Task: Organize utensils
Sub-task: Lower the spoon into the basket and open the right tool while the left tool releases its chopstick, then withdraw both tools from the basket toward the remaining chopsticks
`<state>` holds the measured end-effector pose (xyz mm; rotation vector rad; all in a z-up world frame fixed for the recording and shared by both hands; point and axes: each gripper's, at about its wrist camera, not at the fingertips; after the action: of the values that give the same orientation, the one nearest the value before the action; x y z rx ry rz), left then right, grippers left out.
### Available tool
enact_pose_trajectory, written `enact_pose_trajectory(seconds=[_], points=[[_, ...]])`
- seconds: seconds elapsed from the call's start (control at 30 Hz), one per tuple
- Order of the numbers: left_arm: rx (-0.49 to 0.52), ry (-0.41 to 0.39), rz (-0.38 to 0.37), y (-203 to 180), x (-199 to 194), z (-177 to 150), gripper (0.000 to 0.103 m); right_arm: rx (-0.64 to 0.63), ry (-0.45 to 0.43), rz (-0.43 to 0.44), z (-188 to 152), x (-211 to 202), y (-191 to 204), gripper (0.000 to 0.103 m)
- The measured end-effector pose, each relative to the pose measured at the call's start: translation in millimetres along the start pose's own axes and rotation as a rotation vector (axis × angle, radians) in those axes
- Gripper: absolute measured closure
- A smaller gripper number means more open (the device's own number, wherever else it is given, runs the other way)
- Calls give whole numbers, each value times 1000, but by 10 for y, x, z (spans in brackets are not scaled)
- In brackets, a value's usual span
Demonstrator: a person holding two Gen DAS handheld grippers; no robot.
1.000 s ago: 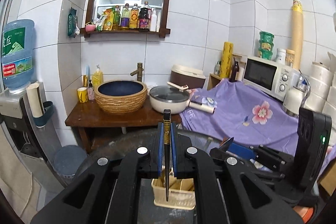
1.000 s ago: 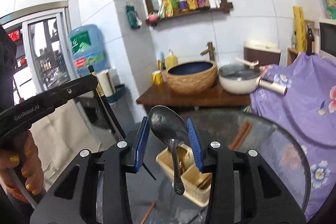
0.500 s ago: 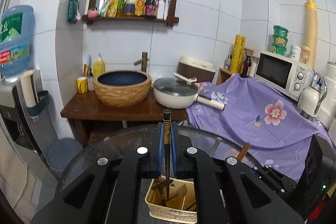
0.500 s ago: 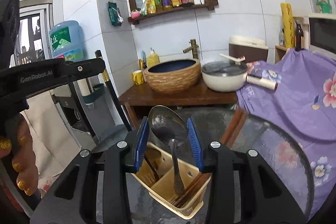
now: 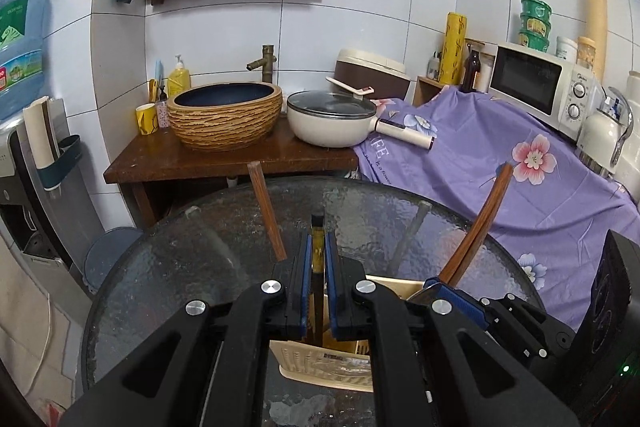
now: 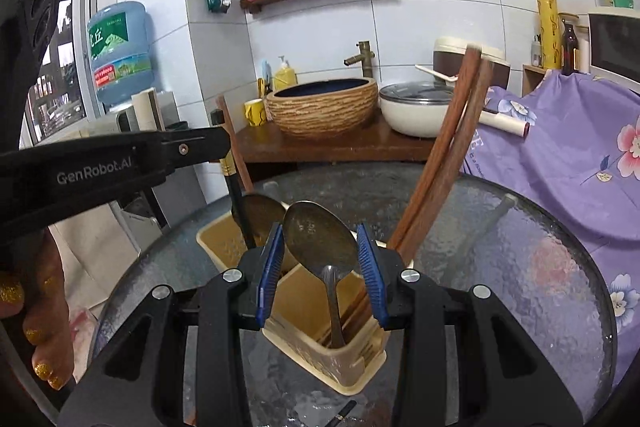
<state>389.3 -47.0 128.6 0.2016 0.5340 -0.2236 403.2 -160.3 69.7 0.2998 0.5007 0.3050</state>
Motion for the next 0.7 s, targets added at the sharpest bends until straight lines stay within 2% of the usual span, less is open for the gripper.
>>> enact_pose_trajectory(seconds=[0.23, 0.27, 0.3, 0.37, 0.47, 0.5, 0.63, 0.7], points=[[-8, 17, -15, 9, 64, -110, 97, -19, 10, -6, -60, 23, 10, 64], [-11, 13, -15, 23, 48, -117, 95, -19, 8, -3, -63, 17, 9, 62], [-15, 8, -17, 36, 24, -126, 92, -23, 1, -2, -65, 2, 13, 53], [-24, -8, -25, 41, -45, -143, 71, -25, -27, 2, -66, -68, 12, 45], [-46, -62, -19, 87, -262, -215, 51, -15, -56, 13, -65, -213, -7, 45], [-50, -81, -11, 100, -355, -263, 48, -15, -61, 10, -80, -269, -10, 45], [-65, -99, -8, 146, -564, -483, 18, -45, -65, 3, -230, -501, 14, 45], [-73, -63, -15, 158, -606, -675, 16, -76, -42, 2, -364, -623, 48, 45]])
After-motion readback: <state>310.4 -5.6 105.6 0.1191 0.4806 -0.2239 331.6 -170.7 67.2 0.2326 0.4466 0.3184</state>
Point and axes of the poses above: each gripper's, at about its wrist camera, not at the fingertips, and x roughly the way its jaws point, y to its left, z to its top, and after that the axes turned 13 degrees about x, right-handed
